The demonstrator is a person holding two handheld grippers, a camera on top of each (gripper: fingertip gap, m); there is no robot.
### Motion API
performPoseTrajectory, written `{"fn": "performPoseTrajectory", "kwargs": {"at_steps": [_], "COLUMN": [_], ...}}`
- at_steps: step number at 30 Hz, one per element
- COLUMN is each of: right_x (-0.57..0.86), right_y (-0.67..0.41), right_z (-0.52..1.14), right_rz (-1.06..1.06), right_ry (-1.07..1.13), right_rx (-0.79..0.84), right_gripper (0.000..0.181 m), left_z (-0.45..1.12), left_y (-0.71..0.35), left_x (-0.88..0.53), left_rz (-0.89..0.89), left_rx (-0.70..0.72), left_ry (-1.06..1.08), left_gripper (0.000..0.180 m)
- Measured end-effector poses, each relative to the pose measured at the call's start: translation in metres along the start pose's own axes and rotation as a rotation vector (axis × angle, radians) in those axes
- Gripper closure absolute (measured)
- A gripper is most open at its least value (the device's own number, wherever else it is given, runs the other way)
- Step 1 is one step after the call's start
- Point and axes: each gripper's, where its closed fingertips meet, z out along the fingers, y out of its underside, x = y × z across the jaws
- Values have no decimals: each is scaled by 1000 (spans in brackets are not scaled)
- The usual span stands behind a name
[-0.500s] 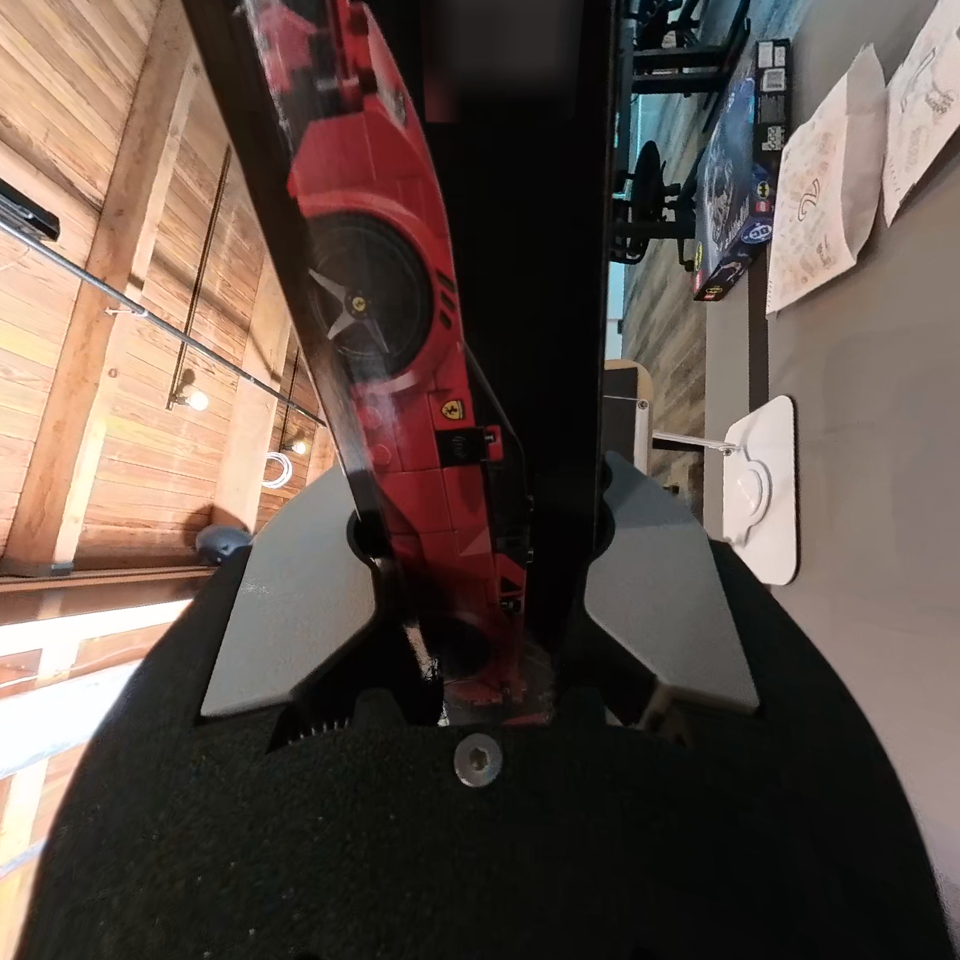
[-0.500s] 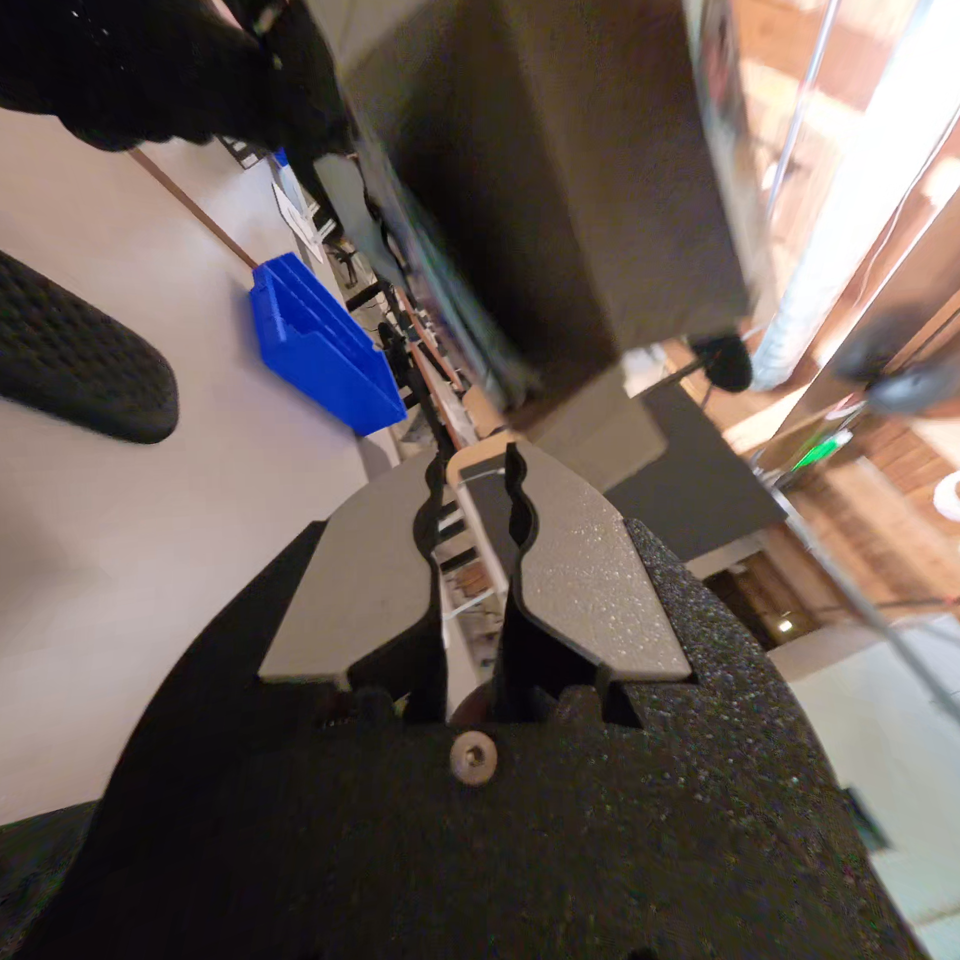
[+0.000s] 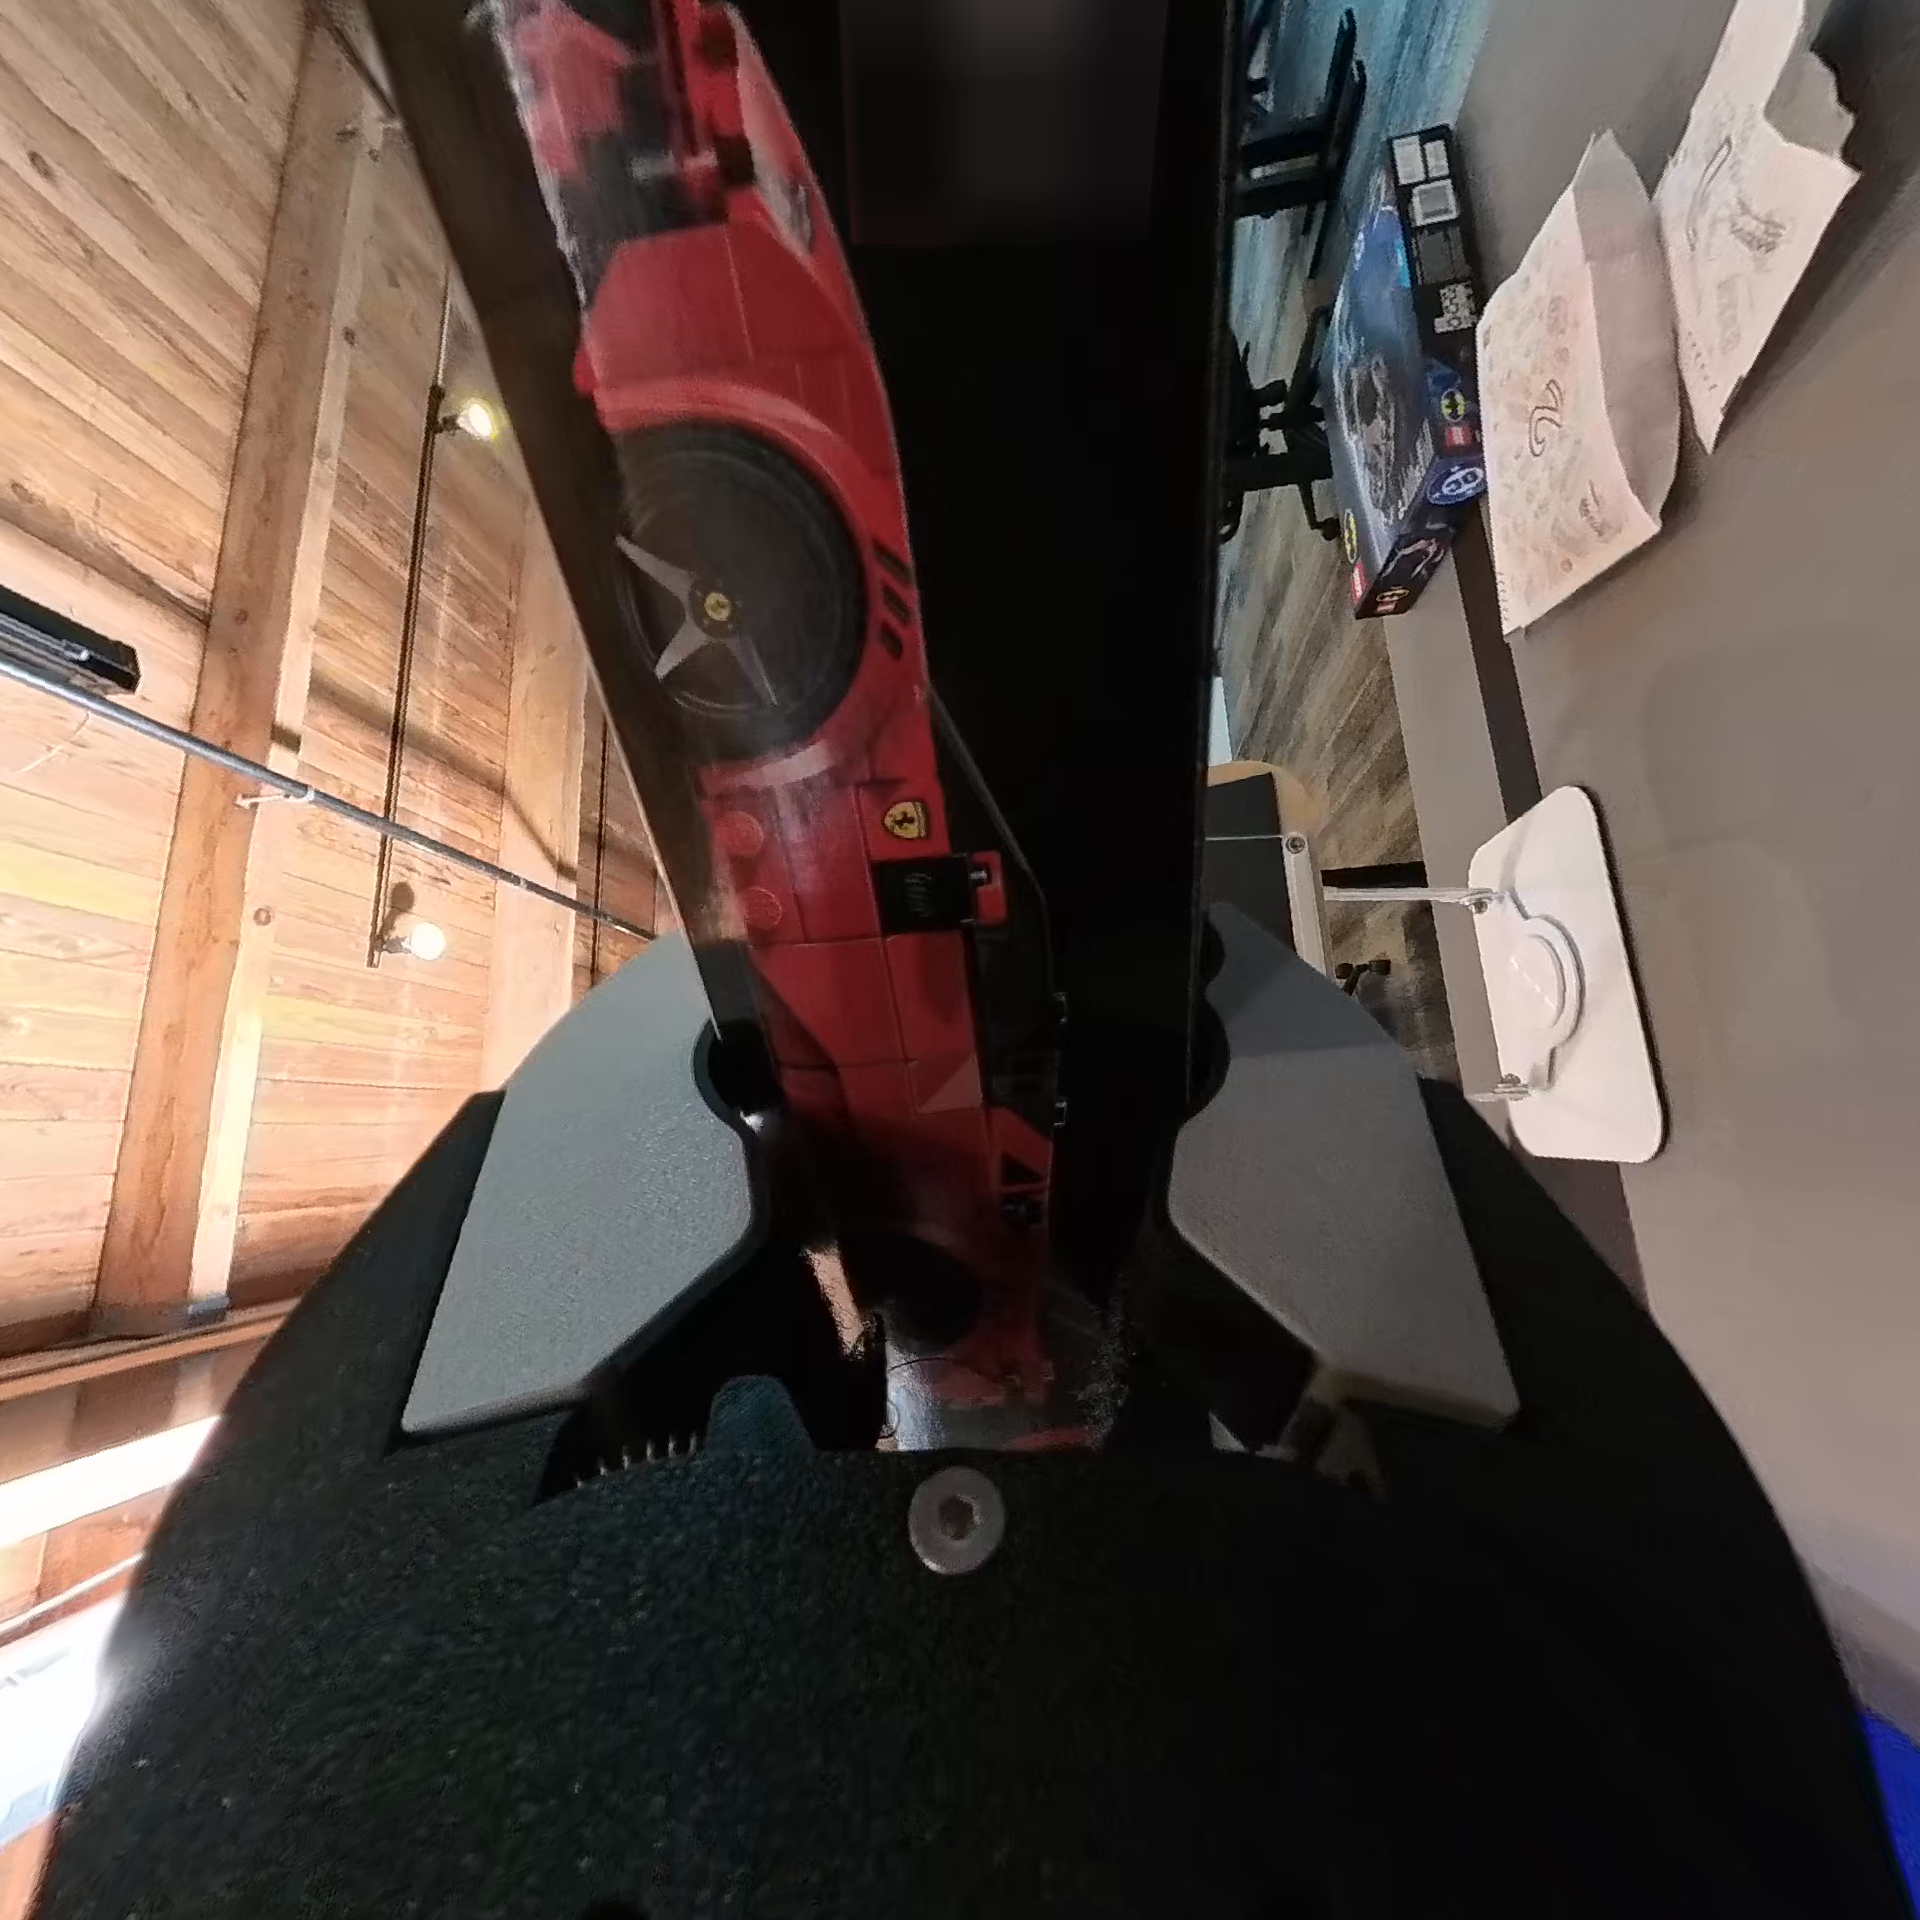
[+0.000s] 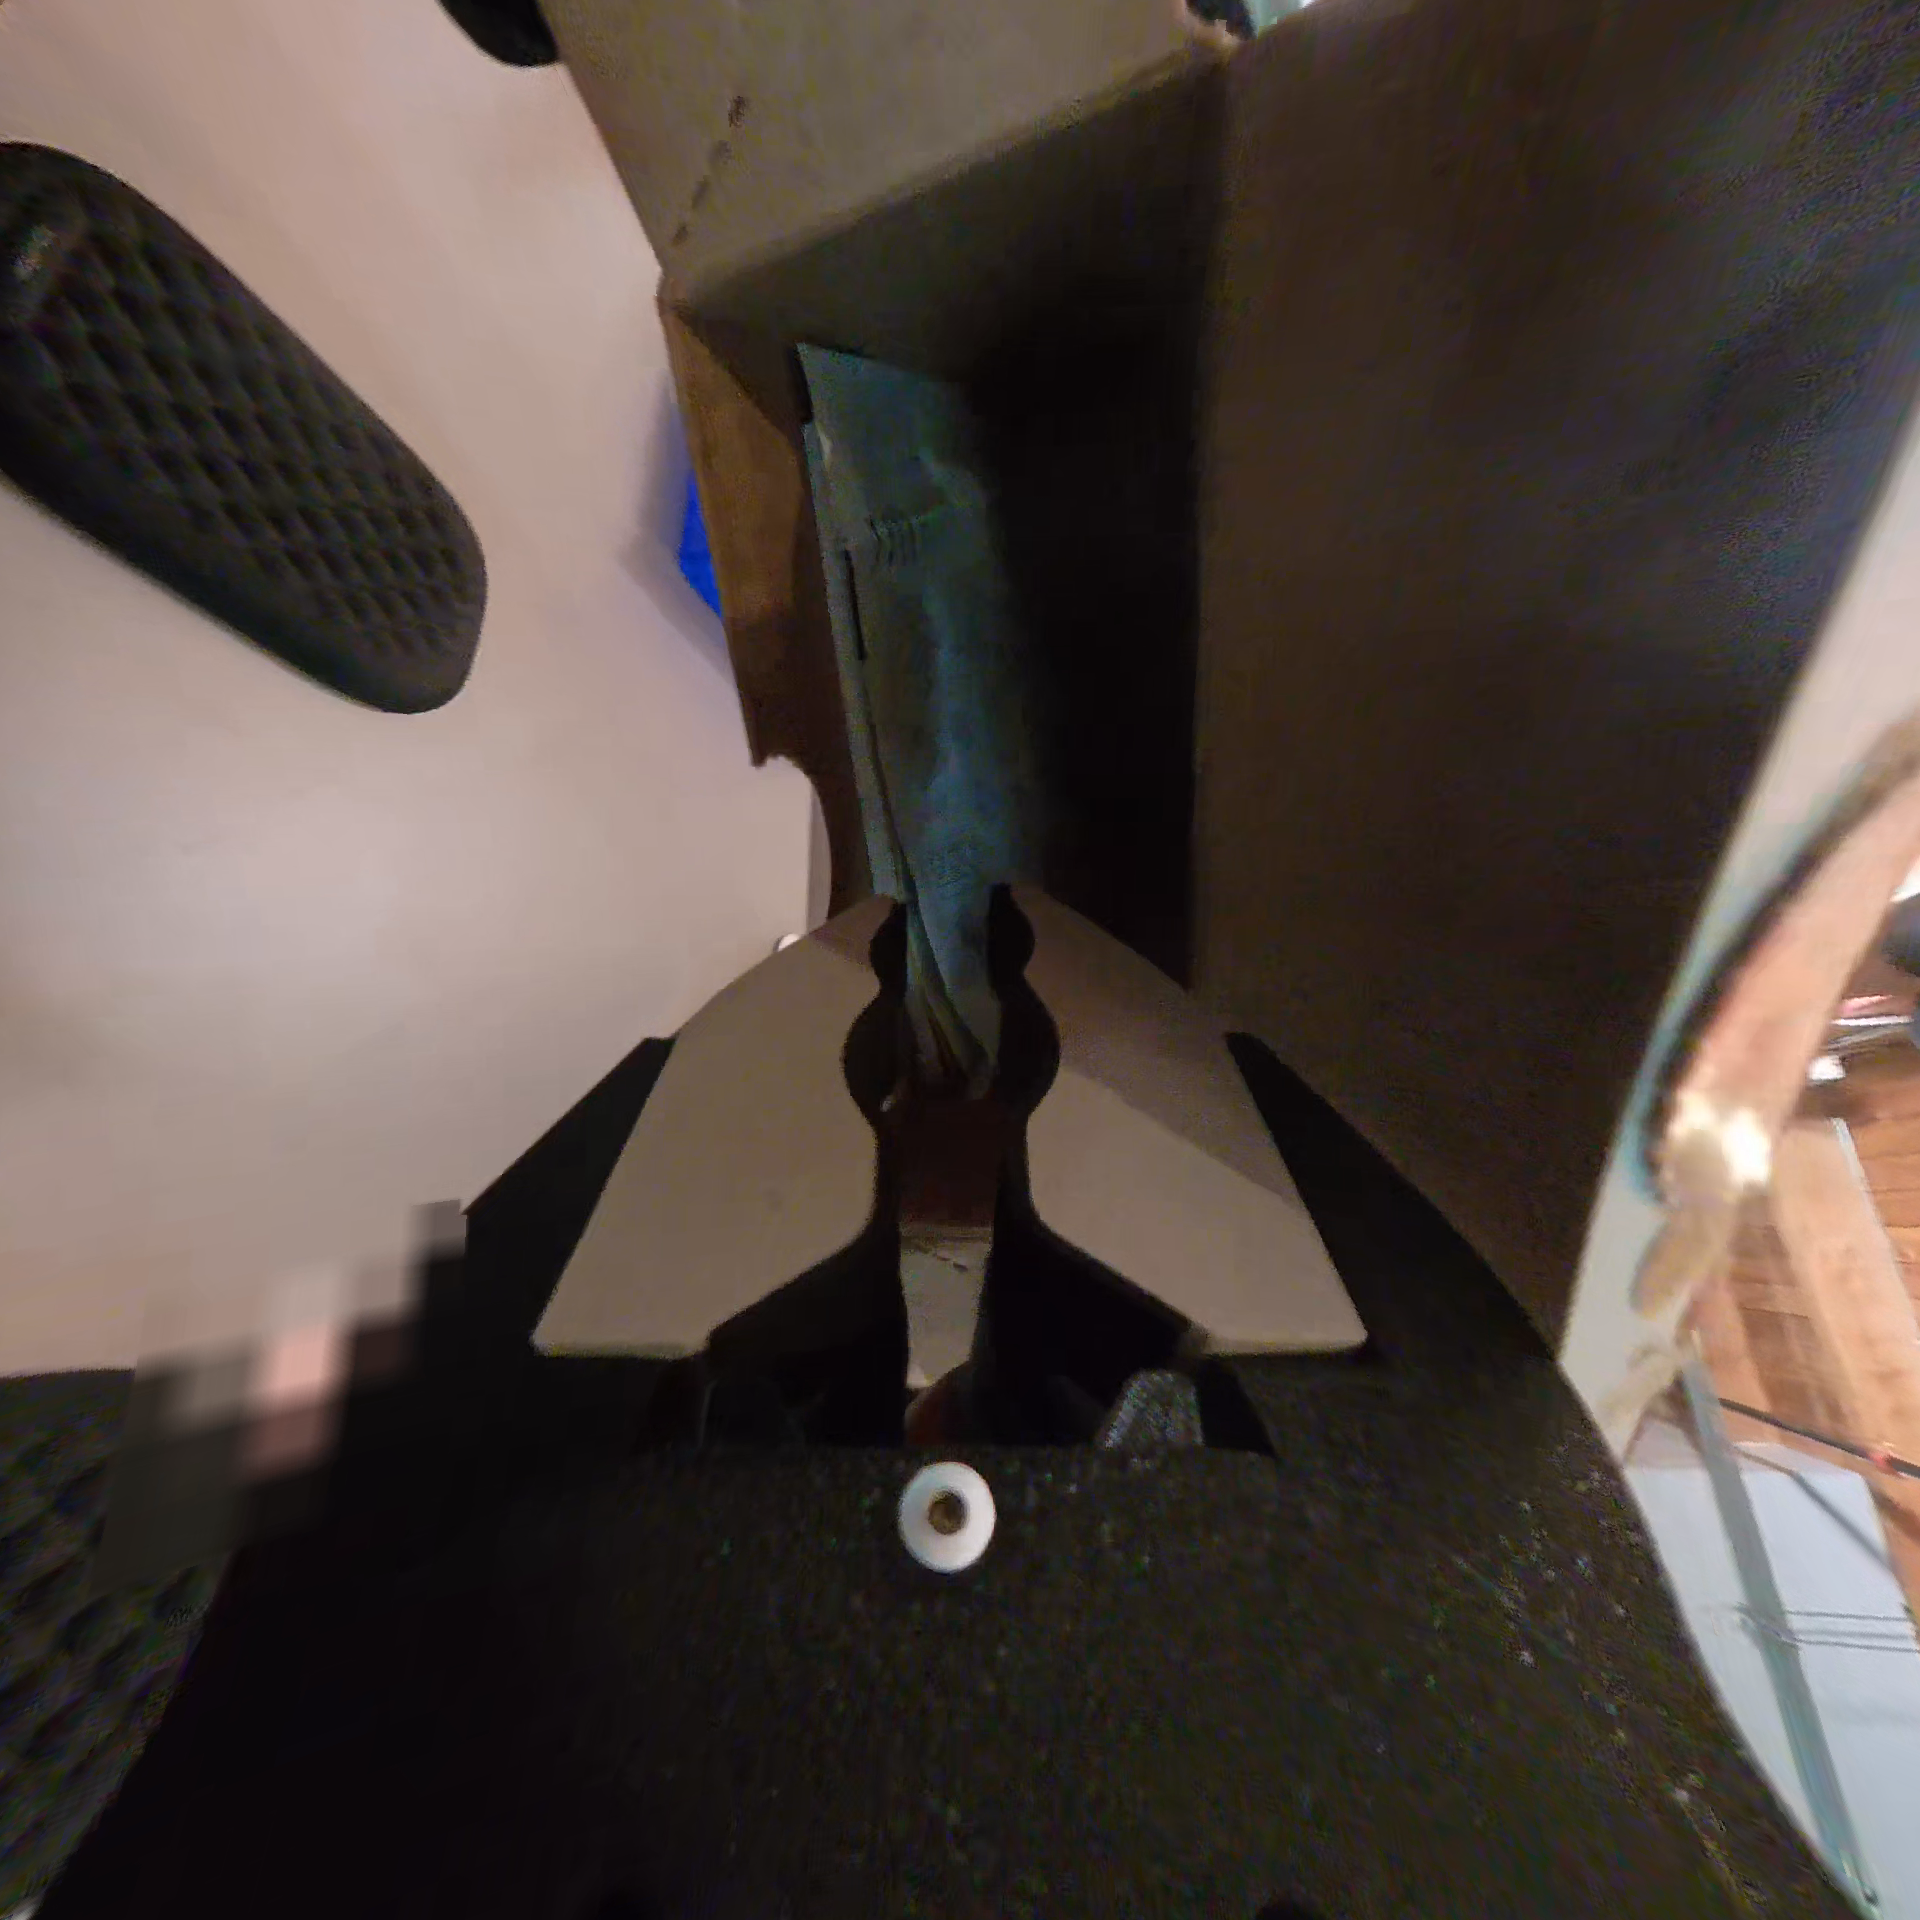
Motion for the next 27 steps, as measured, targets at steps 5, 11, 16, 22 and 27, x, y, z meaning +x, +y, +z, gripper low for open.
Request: {"fn": "performPoseTrajectory", "kwargs": {"at_steps": [5,11,16,22,27], "right_x": [-10,-4,-1,-2,-3], "right_y": [-2,-3,0,3,7], "right_z": [5,3,1,-16,-27], "right_rz": [-36,-49,-70,-40,-30], "right_ry": [-47,-14,61,102,144], "right_rx": [-26,-12,-11,17,32], "right_gripper": [174,180,181,181,181], "left_z": [5,8,14,11,8], "left_y": [-11,-14,-11,8,14], "left_x": [-6,-10,0,18,37], "left_rz": [55,69,4,-117,-253], "left_rx": [17,27,33,7,4], "left_ry": [16,19,22,1,-29], "left_gripper": [98,99,98,99,99]}}
